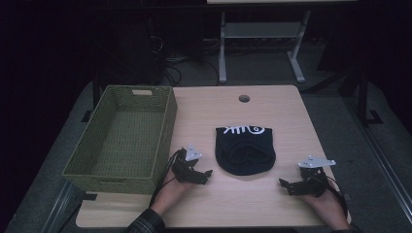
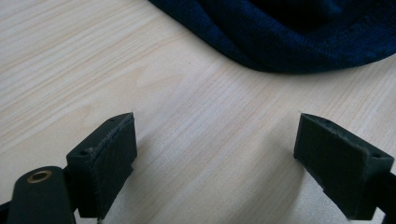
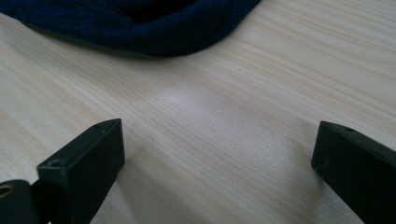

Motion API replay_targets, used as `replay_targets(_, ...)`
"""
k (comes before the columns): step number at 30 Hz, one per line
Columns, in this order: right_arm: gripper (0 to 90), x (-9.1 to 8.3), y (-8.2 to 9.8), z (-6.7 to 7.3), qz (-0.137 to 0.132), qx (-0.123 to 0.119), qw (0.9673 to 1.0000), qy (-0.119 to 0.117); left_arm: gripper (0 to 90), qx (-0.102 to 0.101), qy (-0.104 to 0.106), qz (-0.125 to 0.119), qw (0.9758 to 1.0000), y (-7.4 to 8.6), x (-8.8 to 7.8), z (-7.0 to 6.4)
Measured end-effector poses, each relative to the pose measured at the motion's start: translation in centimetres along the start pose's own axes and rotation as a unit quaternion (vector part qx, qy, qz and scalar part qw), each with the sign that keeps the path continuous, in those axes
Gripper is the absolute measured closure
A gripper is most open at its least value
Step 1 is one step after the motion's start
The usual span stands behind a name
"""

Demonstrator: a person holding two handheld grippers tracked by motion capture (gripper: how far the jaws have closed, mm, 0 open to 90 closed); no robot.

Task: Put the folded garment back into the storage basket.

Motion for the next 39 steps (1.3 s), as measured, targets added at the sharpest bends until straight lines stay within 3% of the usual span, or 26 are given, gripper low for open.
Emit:
replay_targets(3,3.0,0.0,0.0,0.0,0.002,-0.002,1.0000,-0.003,12.0,0.003,0.000,0.003,1.0000,0.0,0.0,0.1)
replay_targets(6,15.3,-0.2,-0.4,0.0,0.004,0.002,1.0000,-0.007,12.0,0.004,0.001,0.003,1.0000,0.0,0.0,0.1)
replay_targets(8,16.0,-0.2,-0.7,0.0,0.004,0.011,0.9999,-0.011,11.9,0.004,0.001,0.003,1.0000,0.0,0.0,0.1)
replay_targets(11,23.9,-0.2,-1.3,-0.1,0.004,0.019,0.9997,-0.014,12.0,0.005,0.001,0.003,1.0000,0.0,0.0,0.1)
replay_targets(17,57.5,0.1,-3.1,0.0,0.000,0.032,0.9989,-0.036,11.9,0.005,0.003,0.003,1.0000,0.0,0.0,0.1)
replay_targets(27,87.4,1.1,-5.8,-0.5,-0.013,0.020,0.9987,-0.044,11.9,0.006,0.005,0.003,1.0000,0.0,0.0,0.1)
replay_targets(39,89.9,2.8,-8.8,-1.1,-0.016,0.022,0.9983,-0.052,11.9,0.007,0.005,0.005,1.0000,0.0,-0.1,0.1)
Point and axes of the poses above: each handheld gripper's, and its own axes: x roughly forward along the jaws, y roughly out of its underside, z roughly to its left, the point moved 10 cm from there along x, roughly forward along the jaws, and after that the axes turned 12 degrees about -z, right-handed, at the moved point
